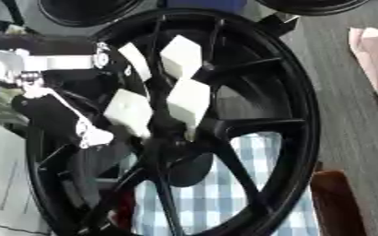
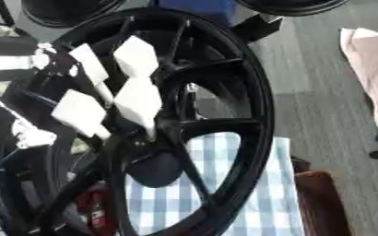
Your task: Pull the pin out of the wheel hub.
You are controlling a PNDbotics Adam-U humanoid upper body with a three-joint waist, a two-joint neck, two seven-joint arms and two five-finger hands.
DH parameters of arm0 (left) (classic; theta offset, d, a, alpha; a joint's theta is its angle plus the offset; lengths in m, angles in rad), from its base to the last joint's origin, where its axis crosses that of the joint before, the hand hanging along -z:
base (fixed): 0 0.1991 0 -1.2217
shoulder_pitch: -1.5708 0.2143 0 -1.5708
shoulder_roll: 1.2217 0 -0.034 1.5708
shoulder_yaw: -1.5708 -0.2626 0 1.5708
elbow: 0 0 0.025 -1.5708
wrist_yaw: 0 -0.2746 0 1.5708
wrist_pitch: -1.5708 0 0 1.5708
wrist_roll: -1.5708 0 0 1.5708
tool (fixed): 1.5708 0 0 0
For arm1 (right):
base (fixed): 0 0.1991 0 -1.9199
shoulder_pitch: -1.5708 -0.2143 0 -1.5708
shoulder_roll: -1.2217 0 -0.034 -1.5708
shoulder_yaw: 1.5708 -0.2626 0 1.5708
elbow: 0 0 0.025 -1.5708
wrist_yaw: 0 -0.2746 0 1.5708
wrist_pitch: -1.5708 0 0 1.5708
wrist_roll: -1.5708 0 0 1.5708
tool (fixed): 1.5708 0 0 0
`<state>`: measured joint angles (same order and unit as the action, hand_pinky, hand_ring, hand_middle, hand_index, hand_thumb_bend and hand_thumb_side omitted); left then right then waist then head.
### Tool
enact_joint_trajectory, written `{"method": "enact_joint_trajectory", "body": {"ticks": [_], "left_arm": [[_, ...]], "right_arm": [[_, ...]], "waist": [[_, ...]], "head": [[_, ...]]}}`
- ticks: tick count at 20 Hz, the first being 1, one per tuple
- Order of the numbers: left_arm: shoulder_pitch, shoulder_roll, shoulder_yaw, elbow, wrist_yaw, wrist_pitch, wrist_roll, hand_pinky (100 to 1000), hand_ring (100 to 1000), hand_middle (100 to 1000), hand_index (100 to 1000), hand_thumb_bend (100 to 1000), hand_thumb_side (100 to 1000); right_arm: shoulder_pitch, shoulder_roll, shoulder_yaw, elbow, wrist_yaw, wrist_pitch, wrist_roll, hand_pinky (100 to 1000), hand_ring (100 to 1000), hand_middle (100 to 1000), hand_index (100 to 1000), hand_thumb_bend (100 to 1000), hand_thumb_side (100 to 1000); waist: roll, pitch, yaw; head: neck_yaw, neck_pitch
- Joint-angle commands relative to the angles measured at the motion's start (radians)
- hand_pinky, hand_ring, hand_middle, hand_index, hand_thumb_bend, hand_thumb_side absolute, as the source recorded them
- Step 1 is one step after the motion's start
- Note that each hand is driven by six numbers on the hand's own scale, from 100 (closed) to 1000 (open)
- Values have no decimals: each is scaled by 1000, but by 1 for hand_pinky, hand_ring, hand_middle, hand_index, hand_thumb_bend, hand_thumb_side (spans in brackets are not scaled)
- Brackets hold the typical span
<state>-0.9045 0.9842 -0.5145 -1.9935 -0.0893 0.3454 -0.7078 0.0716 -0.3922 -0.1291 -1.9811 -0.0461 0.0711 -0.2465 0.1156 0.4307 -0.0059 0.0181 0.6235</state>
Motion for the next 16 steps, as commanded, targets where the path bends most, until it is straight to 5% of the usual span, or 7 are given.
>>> {"method": "enact_joint_trajectory", "body": {"ticks": [1, 8, 16], "left_arm": [[-3, 20, 10, -7, -16, -1, -8, 688, 613, 709, 786, 330, 189], [2, 19, 13, -7, -22, 5, 3, 676, 592, 638, 772, 299, 174], [6, 17, 15, -7, 4, 19, 56, 647, 532, 560, 708, 159, 153]], "right_arm": [[0, -12, -2, -19, -2, -3, 3, 801, 569, 683, 612, 100, 698], [1, -12, -2, -19, -1, -4, 3, 801, 569, 684, 612, 100, 700], [3, -10, -1, -19, 0, -2, 4, 802, 570, 685, 613, 100, 703]], "waist": [[0, -141, -1], [-1, -141, -2], [-1, -141, -2]], "head": [[4, -8], [6, -11], [8, -11]]}}
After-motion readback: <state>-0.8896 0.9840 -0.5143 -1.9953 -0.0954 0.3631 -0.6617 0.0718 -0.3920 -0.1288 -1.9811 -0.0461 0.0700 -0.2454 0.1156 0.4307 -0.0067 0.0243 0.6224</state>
